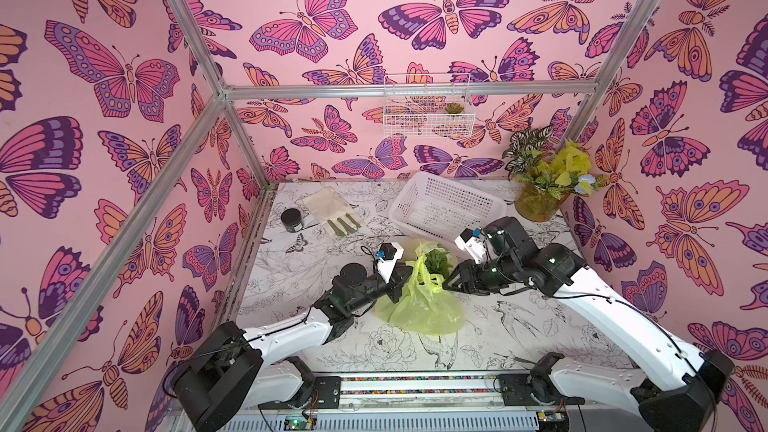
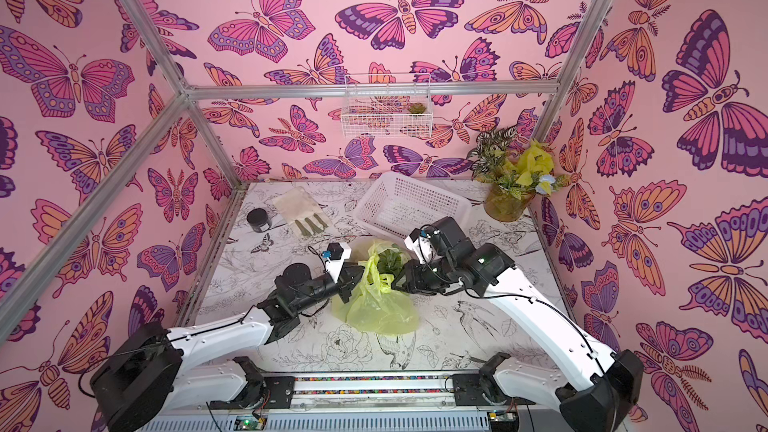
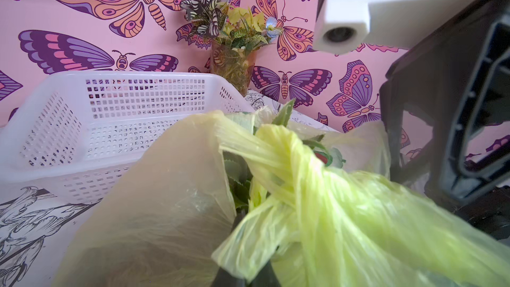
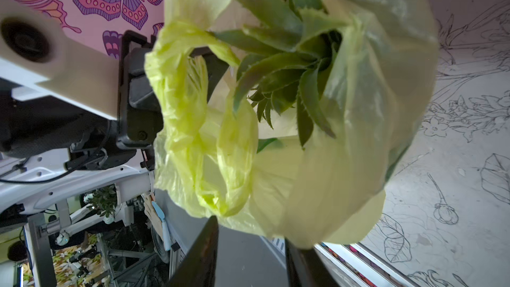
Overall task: Place the pineapple into a plastic bag & tie a knot
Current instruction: Tie the plastic bag at the center of the board.
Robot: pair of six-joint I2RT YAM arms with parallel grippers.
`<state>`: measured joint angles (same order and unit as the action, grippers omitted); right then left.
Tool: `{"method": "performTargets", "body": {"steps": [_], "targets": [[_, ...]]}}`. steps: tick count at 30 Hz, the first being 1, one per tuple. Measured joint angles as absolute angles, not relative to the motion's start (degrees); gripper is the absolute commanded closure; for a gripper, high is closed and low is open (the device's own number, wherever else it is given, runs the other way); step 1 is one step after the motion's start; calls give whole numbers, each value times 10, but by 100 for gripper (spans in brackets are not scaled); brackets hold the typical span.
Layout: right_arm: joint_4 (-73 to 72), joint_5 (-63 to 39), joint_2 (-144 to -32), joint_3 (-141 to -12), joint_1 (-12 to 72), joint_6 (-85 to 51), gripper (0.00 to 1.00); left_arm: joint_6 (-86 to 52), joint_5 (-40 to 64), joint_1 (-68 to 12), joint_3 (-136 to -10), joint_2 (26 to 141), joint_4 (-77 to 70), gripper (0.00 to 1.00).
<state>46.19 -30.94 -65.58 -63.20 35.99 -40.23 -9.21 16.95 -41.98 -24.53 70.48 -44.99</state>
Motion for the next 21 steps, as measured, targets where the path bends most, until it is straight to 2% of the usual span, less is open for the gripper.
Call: {"method": "performTargets", "body": {"steps": [5, 8, 14, 21], "targets": [[381, -323, -654, -586, 361, -489, 55, -92, 170, -420, -247, 709, -450, 100], [346, -328, -654, -576, 364, -521, 58, -92, 171, -420, -248, 710, -450, 100], [282, -340, -654, -546, 368, -572, 82, -92, 171, -420, -249, 710, -449, 100], [265, -350, -637, -539, 369, -609, 99, -87, 162, -420, -249, 703, -432, 100]]}}
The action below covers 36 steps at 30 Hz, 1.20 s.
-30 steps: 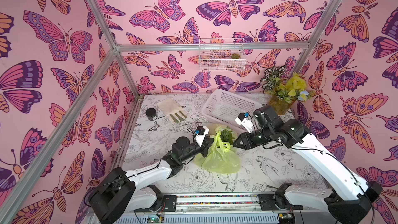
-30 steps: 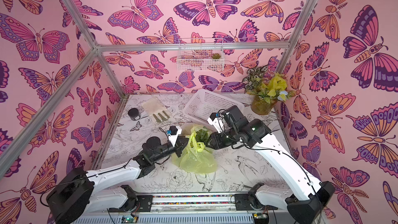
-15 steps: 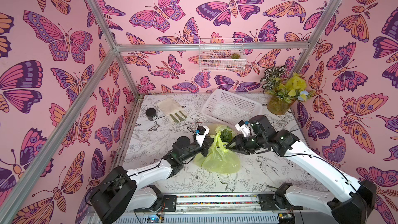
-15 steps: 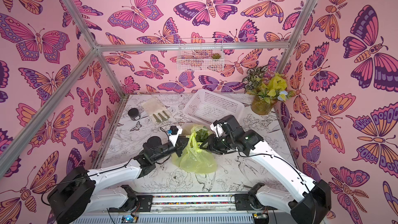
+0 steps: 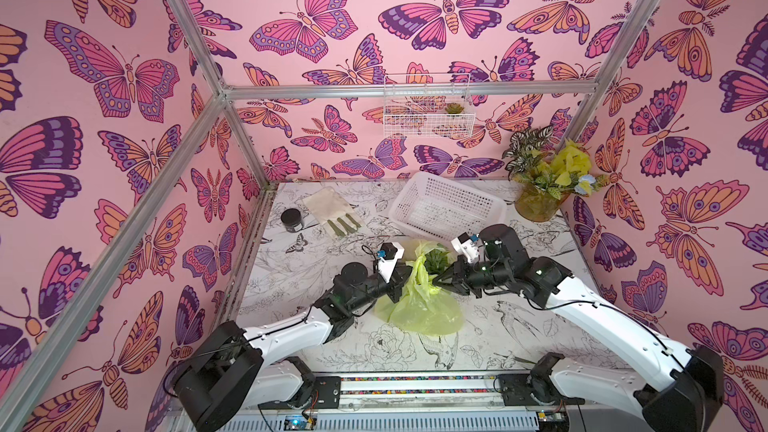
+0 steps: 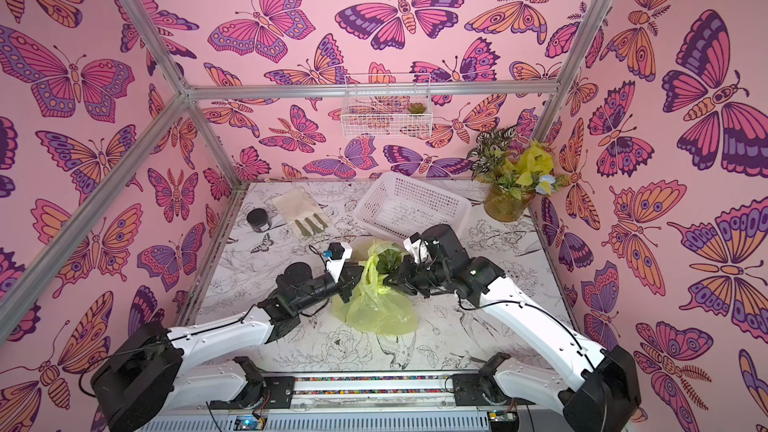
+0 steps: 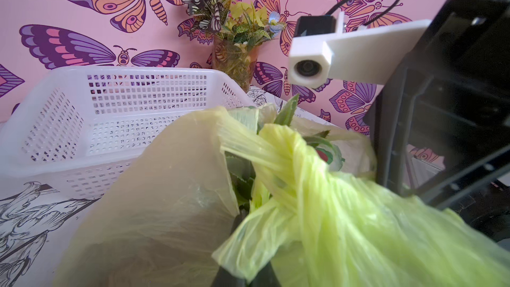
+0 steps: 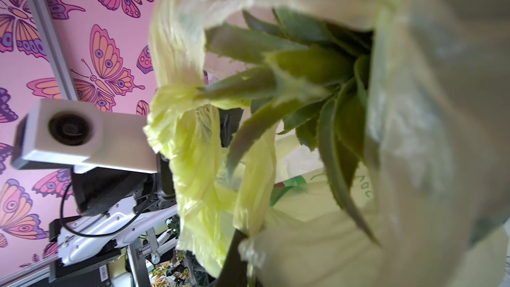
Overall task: Place the pineapple into a plastic bag & tie a knot
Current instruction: Tie the plastic bag at the center of the board.
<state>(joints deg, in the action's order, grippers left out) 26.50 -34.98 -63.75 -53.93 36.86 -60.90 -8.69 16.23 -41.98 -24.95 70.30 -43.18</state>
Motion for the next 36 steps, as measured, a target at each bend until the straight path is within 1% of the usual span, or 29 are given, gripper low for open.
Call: {"method": "performTargets", "body": {"steps": [7, 13, 18, 21, 28, 32, 36], "targets": [[287, -357, -599, -533, 368, -626, 100, -75, 137, -420, -251, 681, -405, 100], [365, -341, -569, -537, 352, -609, 100, -53, 79, -421, -251, 639, -361, 100], [465, -276, -548, -585, 326, -558, 100, -14, 30, -426, -272, 583, -283, 100], [534, -230, -545, -621, 311, -534, 100, 1, -12, -411, -285, 567, -235, 100], [643, -127, -557, -686, 308, -483, 100, 10, -31, -398, -287, 562, -159, 100], [668, -41, -557, -681, 310, -453, 100, 5, -38, -397, -289, 564, -139, 100], [653, -4, -553, -631, 316, -439, 100, -10, -60, -398, -290, 564, -119, 100]]}}
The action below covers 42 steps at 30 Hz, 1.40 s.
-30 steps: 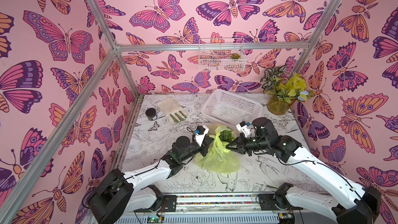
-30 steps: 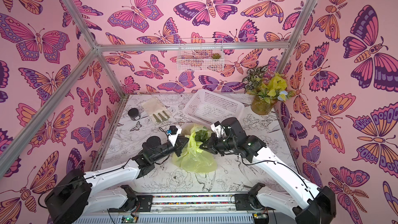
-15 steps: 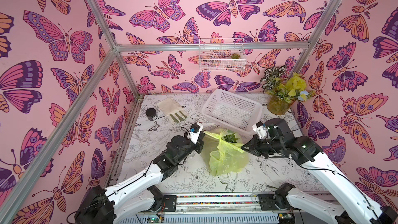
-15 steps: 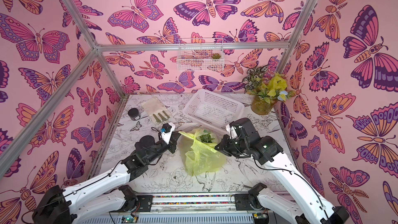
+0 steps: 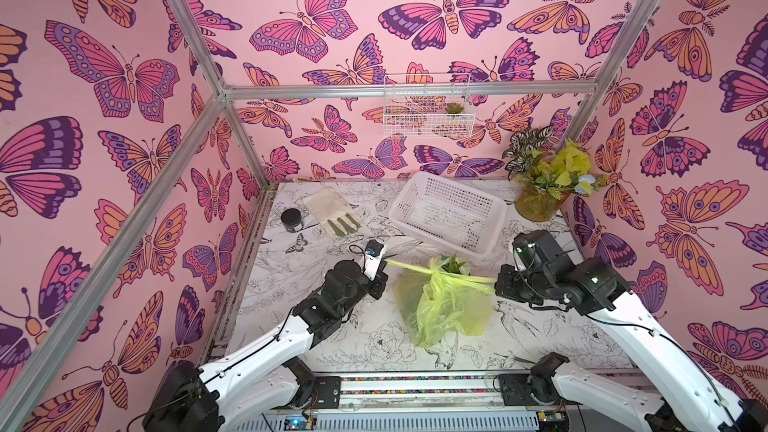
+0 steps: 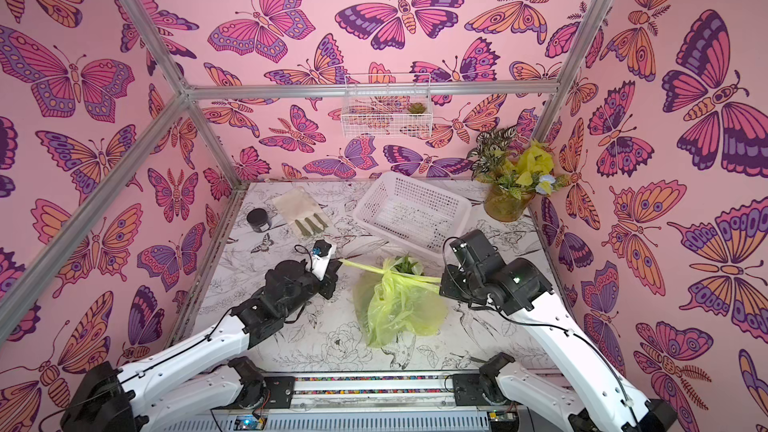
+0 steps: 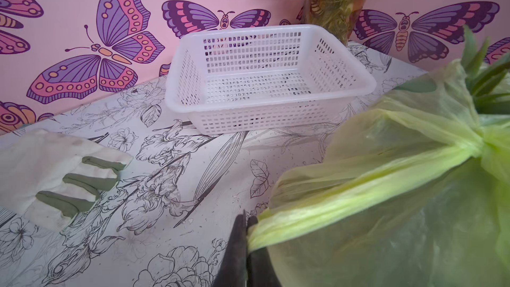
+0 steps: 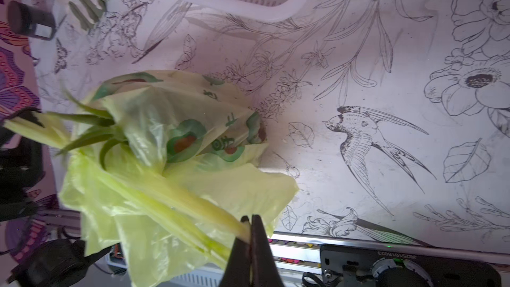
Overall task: Place the pineapple into a plastic bag & tie a knot
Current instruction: Tie the plastic bag at the center of the board, then reset both arms
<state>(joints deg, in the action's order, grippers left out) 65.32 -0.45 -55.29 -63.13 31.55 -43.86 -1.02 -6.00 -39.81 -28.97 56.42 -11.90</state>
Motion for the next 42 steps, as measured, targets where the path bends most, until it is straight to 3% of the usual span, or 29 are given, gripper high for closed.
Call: {"method": "performTargets", "body": {"steps": [9, 16, 17, 19, 22, 25, 29, 33, 38, 42], "targets": [[630, 3, -555, -608, 316, -418, 100, -8, -50, -397, -289, 564, -100, 100], [642, -3, -571, -595, 306, -374, 99, 15, 101, -366, -258, 580, -203, 100], [647, -3, -575, -595, 305, -369, 89, 16, 119, -367, -262, 593, -210, 99], [658, -2, -573, -595, 303, -355, 61, 18, 152, -372, -268, 619, -215, 84], [667, 3, -534, -595, 302, -340, 38, 20, 194, -381, -276, 641, -219, 59], [669, 21, -458, -598, 301, -335, 25, 18, 228, -386, -282, 643, -223, 47], [684, 82, -413, -627, 301, -347, 22, 10, 238, -387, -283, 623, -222, 37], [699, 163, -452, -647, 298, -380, 22, 9, 184, -387, -274, 541, -175, 18], [693, 243, -516, -651, 244, -405, 24, -7, -17, -386, -263, 441, -84, 15], [598, 270, -509, -589, 159, -367, 23, -55, -179, -343, -280, 478, -23, 15]]}}
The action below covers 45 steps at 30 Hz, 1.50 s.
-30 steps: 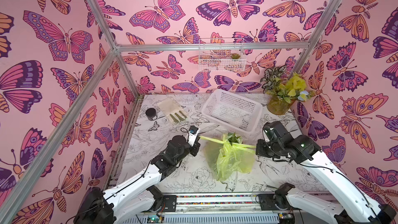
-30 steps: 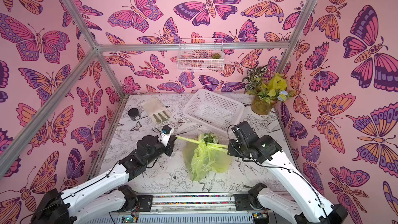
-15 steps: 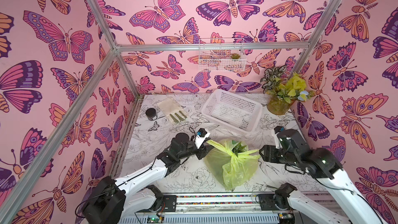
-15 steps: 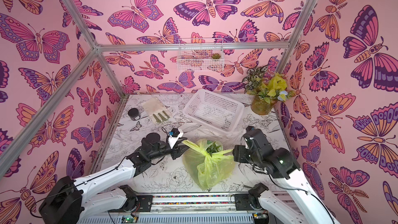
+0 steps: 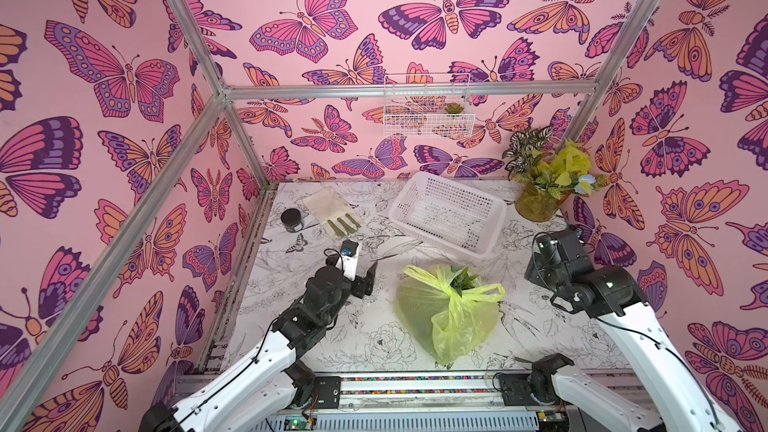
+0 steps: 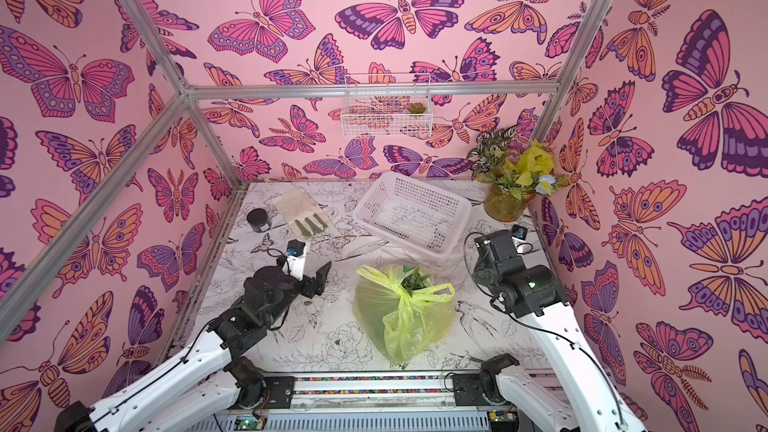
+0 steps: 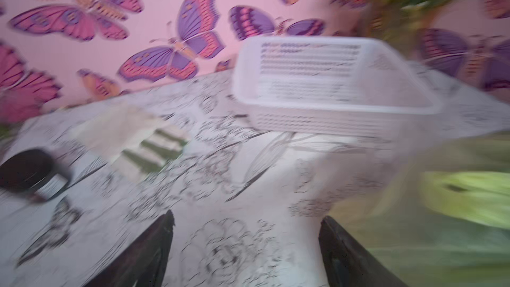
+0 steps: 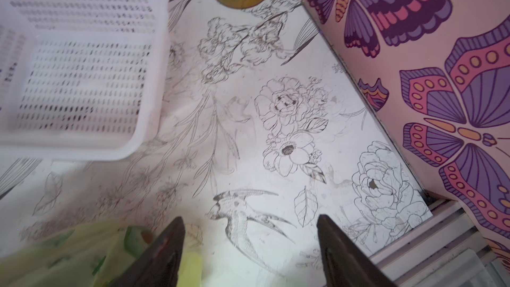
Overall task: Place the pineapple into a plastic bag & tie a knot
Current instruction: Reset both arms
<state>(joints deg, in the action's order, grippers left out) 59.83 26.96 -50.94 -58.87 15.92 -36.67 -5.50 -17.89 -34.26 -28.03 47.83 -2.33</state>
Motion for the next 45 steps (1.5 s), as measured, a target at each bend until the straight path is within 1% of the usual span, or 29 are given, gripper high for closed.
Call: {"method": "performTargets", "body": {"steps": [1, 3, 6, 9, 12, 13, 16, 19, 21, 22, 24, 28, 29, 30, 31, 37, 45], "targets": [[561, 273, -505, -559, 140, -347, 19, -70, -205, -324, -288, 499, -12, 15], [463, 273, -501, -480, 105, -299, 18, -107, -244, -265, -292, 533, 0, 16], [290, 262, -542, -368, 71, -226, 16, -143, -256, -168, -273, 535, -19, 17], [117, 243, -644, -303, 62, -161, 11, -149, -246, -89, -242, 536, -66, 16], [-18, 216, -770, -303, 48, -115, 8, -142, -198, -16, -228, 567, -119, 15], [-51, 207, -801, -308, 45, -102, 7, -133, -187, 0, -226, 581, -138, 15], [-148, 171, -864, -323, 36, -72, 8, -102, -140, 24, -216, 621, -199, 15], [-248, 140, -867, -307, 30, -55, 6, -78, -95, 35, -188, 662, -278, 14], [-367, 116, -860, -253, 23, -48, 5, -67, -68, 38, -162, 694, -334, 15], [-402, 108, -863, -233, 20, -45, 5, -63, -57, 38, -154, 711, -360, 15], [-408, 94, -864, -213, 15, -42, 5, -53, -32, 39, -144, 762, -423, 15], [-451, 70, -873, -215, 9, -42, 3, -38, 9, 39, -141, 875, -539, 13], [-449, 66, -872, -219, 8, -42, 4, -35, 16, 39, -145, 882, -534, 13], [-453, 63, -872, -221, 7, -42, 3, -33, 21, 39, -150, 881, -524, 10], [-458, 61, -872, -222, 6, -42, 3, -32, 22, 40, -158, 882, -526, 1], [-460, 50, -872, -225, 4, -42, 0, -29, 8, 34, -181, 879, -535, 1], [-459, 48, -872, -225, 3, -42, 1, -19, -5, 21, -212, 879, -515, 1]]}}
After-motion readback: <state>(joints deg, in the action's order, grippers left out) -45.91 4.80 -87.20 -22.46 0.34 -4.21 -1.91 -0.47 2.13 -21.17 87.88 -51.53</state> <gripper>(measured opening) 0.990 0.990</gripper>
